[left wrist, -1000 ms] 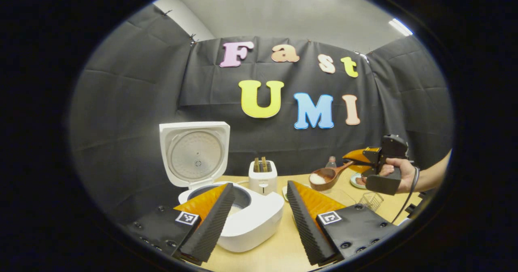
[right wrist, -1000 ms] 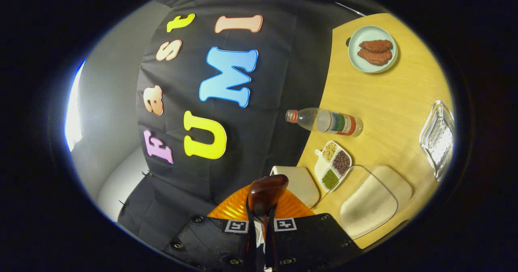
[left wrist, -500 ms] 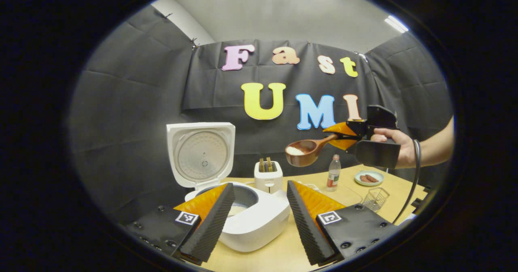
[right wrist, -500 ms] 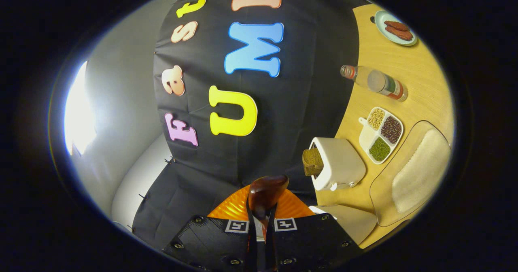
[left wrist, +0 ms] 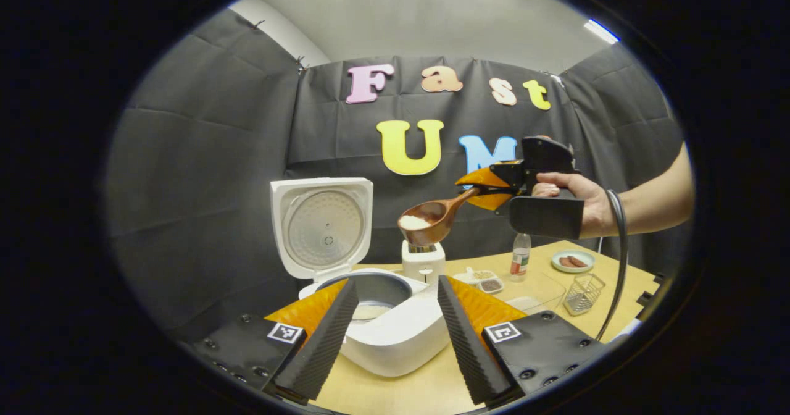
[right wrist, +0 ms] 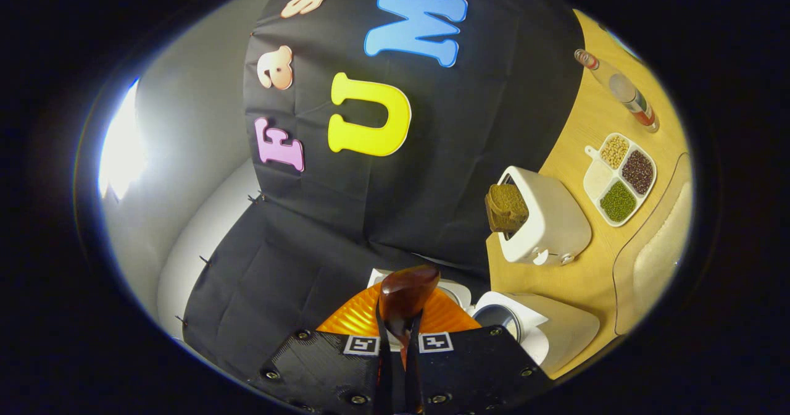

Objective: Close the left gripper, press the button to open the rice cooker; take a wooden spoon from the chopstick holder with the right hand, scoop a spoonful of rice and pour it into the rice cooker, then put the wooden spoon back into the chopstick holder.

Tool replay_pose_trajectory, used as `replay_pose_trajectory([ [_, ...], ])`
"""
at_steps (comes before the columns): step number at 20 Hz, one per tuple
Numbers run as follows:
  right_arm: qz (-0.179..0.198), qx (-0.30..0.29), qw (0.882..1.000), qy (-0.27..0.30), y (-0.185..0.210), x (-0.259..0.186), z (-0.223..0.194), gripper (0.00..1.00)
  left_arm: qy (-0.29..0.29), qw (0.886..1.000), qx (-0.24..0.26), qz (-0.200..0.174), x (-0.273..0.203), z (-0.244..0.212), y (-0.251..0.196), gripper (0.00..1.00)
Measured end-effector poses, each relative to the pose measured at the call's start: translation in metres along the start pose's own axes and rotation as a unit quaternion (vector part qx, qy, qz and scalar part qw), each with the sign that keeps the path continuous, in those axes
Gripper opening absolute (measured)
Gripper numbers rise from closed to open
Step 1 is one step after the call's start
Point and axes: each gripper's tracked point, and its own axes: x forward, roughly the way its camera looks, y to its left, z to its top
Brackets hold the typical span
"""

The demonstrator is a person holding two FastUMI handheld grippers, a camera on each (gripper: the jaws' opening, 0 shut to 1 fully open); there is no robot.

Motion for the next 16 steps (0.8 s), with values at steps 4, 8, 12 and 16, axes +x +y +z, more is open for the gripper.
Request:
replay_pose_trajectory([
  [4,-0.004,-0.045,0.999,0.021,-0.002,0.033,-0.021,0.08,0.01,1.0,-0.002,0.01,-0.007,-0.007,0.004,0.93],
  [8,-0.017,-0.101,0.993,0.052,-0.015,0.064,-0.046,0.09,0.015,1.0,0.004,0.02,-0.012,-0.014,0.008,0.93],
  [12,-0.033,-0.128,0.988,0.084,-0.031,0.087,-0.072,0.09,0.029,0.999,0.002,0.031,-0.014,-0.025,0.017,0.93],
  [16,-0.058,-0.172,0.978,0.1,-0.052,0.101,-0.086,0.09,0.039,0.998,-0.008,0.043,-0.015,-0.027,0.021,0.93],
])
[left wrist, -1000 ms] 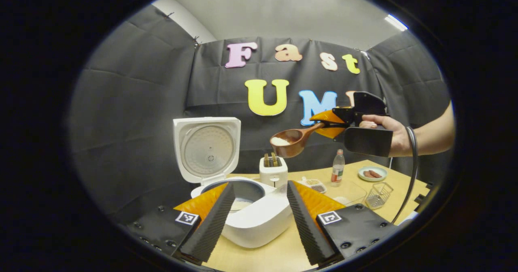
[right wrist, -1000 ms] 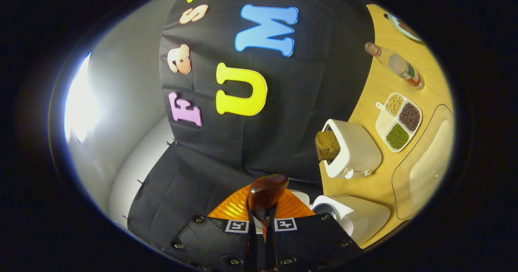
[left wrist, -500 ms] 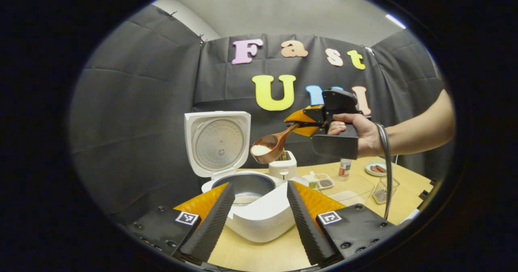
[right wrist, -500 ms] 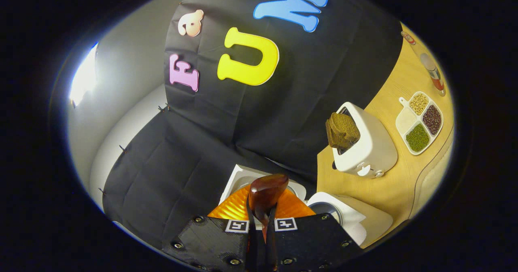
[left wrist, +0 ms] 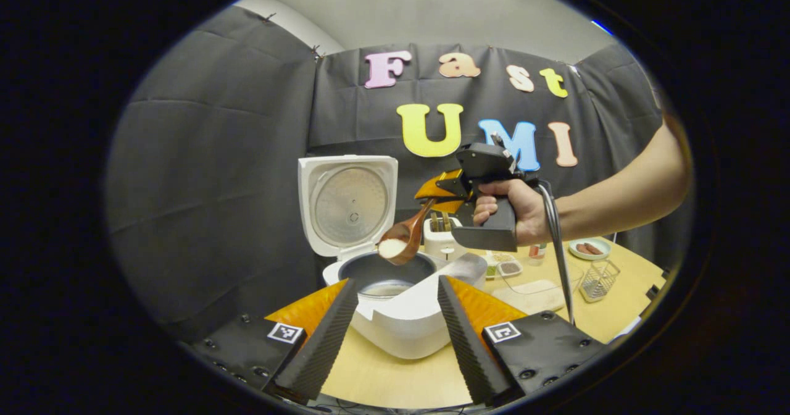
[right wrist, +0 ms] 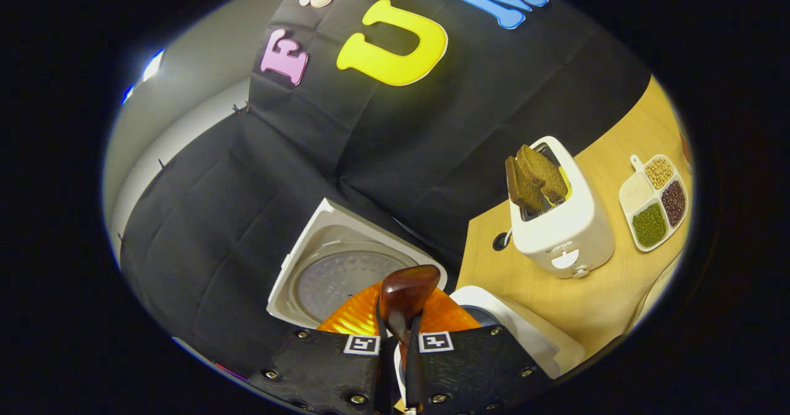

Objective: Close the left gripper, press the button to open the rice cooker; take a wooden spoon from the chopstick holder with the right hand, scoop a spoonful of rice and pour it into the rice cooker, then put the wooden spoon back into the chopstick holder.

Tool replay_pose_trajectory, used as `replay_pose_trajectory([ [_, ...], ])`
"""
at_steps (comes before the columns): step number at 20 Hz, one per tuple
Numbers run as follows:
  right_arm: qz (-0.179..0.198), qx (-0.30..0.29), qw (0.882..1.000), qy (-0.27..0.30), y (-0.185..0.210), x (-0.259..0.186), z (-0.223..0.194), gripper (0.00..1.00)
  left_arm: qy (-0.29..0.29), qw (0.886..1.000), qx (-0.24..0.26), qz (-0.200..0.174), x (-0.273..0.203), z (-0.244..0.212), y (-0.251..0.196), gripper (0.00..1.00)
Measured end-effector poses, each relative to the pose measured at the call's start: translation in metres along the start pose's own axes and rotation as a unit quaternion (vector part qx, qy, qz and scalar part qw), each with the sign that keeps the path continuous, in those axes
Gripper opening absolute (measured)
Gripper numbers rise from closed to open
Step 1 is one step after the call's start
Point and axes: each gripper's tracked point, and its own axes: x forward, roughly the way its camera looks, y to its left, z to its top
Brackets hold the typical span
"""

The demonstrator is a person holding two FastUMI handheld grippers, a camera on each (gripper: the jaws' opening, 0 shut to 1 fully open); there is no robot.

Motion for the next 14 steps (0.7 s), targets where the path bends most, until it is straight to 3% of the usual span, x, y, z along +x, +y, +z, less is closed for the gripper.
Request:
replay_pose_trajectory([
  [6,-0.042,-0.107,0.993,0.025,-0.012,0.014,-0.015,0.09,-0.001,1.0,-0.006,0.005,-0.001,-0.001,0.001,0.93],
  [10,-0.074,-0.202,0.976,0.026,-0.016,0.014,-0.015,0.09,-0.001,1.0,-0.002,0.0,-0.002,-0.002,0.001,0.92],
  [14,-0.071,-0.284,0.956,0.031,0.002,0.022,-0.02,0.09,0.001,1.0,0.002,0.0,-0.002,-0.003,0.002,0.92],
])
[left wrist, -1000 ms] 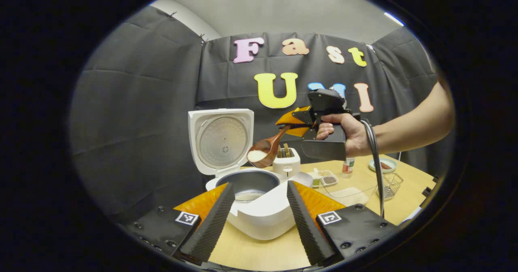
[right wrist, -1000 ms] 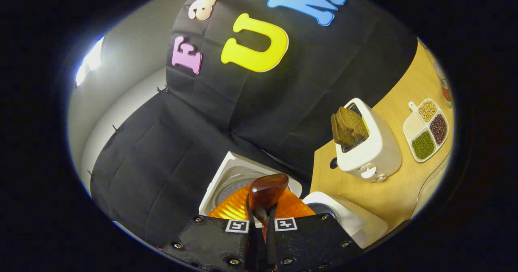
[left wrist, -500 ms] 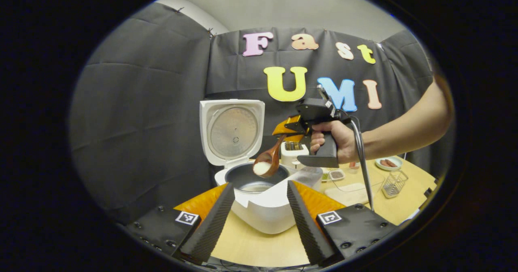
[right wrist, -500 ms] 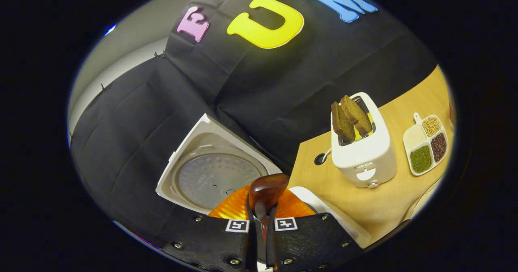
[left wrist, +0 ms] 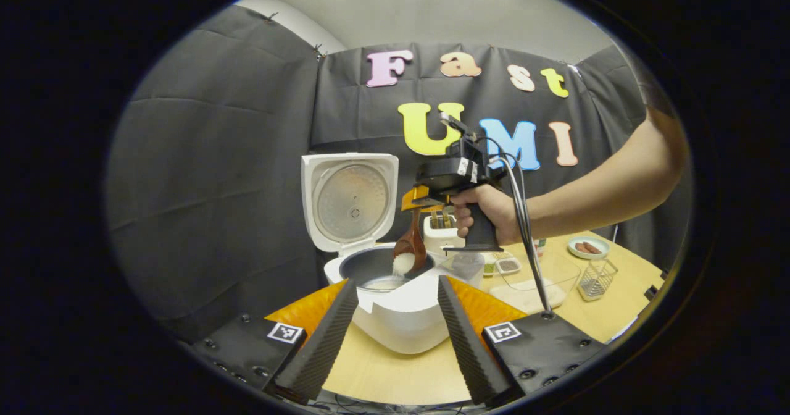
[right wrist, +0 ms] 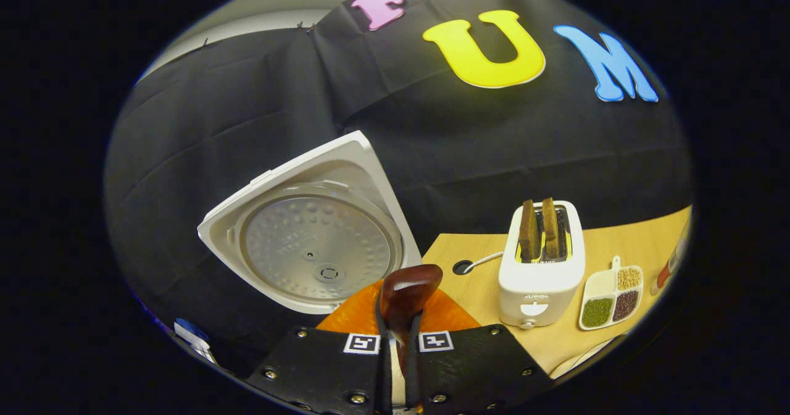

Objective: Close the left gripper, press the button to open the rice cooker; take a wooden spoon from the chopstick holder with the right hand, scoop a spoonful of rice and pour it into the rice cooker, then put the wooden spoon back into the chopstick holder.

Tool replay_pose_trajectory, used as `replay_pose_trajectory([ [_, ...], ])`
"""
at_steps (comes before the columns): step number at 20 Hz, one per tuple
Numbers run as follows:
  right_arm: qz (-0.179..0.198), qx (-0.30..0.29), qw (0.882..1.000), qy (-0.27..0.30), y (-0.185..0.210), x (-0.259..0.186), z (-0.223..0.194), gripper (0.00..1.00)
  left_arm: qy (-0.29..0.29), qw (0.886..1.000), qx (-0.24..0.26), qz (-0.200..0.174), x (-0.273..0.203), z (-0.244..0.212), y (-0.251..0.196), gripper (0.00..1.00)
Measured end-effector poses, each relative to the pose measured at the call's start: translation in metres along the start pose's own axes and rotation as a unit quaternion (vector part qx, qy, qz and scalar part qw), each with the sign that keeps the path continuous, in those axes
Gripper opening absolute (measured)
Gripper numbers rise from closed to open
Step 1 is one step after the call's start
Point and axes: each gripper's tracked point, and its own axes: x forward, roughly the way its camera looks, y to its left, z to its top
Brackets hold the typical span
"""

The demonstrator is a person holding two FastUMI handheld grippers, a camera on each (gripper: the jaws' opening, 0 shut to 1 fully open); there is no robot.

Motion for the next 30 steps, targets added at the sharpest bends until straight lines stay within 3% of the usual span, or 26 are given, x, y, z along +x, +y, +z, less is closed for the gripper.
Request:
replay_pose_trajectory([
  [7,0.031,-0.124,0.992,-0.001,0.032,-0.01,0.007,0.09,-0.005,1.0,0.0,0.003,0.0,0.0,0.001,0.93],
  [14,0.053,-0.206,0.977,-0.002,0.055,-0.022,0.005,0.09,-0.005,1.0,-0.002,-0.001,-0.001,-0.002,-0.001,0.92],
  [24,0.062,-0.221,0.973,-0.007,0.059,-0.034,0.012,0.09,-0.005,1.0,-0.003,0.001,-0.004,-0.002,-0.002,0.93],
  [30,0.071,-0.125,0.989,-0.037,0.051,-0.066,0.049,0.08,-0.012,1.0,-0.001,-0.009,-0.004,-0.001,-0.005,0.93],
])
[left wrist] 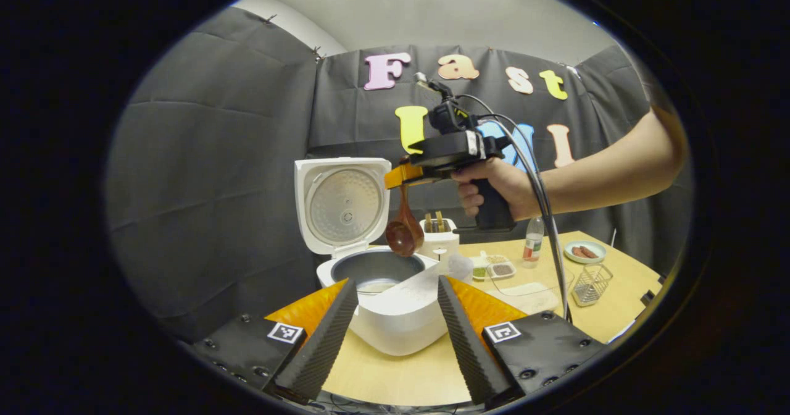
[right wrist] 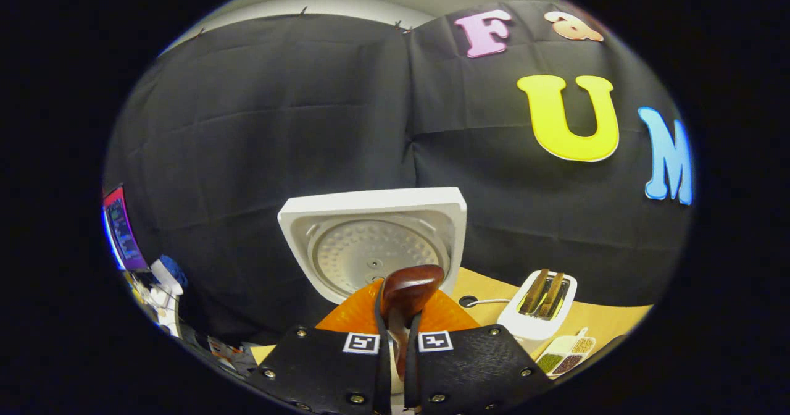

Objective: Close the left gripper, press the button to open the rice cooker; take a wooden spoon from the chopstick holder with the right hand, scoop a spoonful of rice and pour it into the rice cooker, then put the wooden spoon back into the chopstick holder.

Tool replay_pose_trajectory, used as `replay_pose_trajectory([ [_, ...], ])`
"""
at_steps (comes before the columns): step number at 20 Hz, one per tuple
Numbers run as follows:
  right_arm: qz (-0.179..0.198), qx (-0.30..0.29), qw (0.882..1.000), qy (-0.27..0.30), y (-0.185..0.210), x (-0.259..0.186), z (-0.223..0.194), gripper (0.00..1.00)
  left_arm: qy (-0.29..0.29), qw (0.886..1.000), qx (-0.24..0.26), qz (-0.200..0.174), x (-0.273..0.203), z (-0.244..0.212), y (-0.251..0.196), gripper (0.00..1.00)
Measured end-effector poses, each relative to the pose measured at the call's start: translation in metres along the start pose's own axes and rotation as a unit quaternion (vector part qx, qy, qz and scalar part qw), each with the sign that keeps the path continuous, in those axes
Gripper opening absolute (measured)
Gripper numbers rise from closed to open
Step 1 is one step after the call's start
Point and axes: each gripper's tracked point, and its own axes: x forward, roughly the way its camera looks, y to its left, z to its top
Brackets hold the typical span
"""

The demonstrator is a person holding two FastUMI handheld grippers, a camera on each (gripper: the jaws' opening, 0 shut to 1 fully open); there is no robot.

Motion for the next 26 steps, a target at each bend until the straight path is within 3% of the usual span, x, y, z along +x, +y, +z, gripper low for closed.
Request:
replay_pose_trajectory([
  [6,-0.011,0.122,0.992,-0.042,-0.038,-0.053,0.025,0.08,-0.002,1.0,-0.007,-0.013,-0.001,0.001,-0.004,0.93],
  [15,-0.074,0.252,0.96,-0.093,-0.126,-0.155,0.023,0.09,0.0,0.999,0.0,-0.045,0.02,0.021,-0.029,0.92],
  [22,-0.154,0.269,0.944,-0.113,-0.197,-0.247,-0.01,0.09,-0.003,0.996,0.02,-0.082,0.044,0.034,-0.064,0.91],
  [26,-0.191,0.294,0.928,-0.122,-0.226,-0.287,-0.03,0.08,0.002,0.993,0.037,-0.115,0.05,0.032,-0.089,0.91],
])
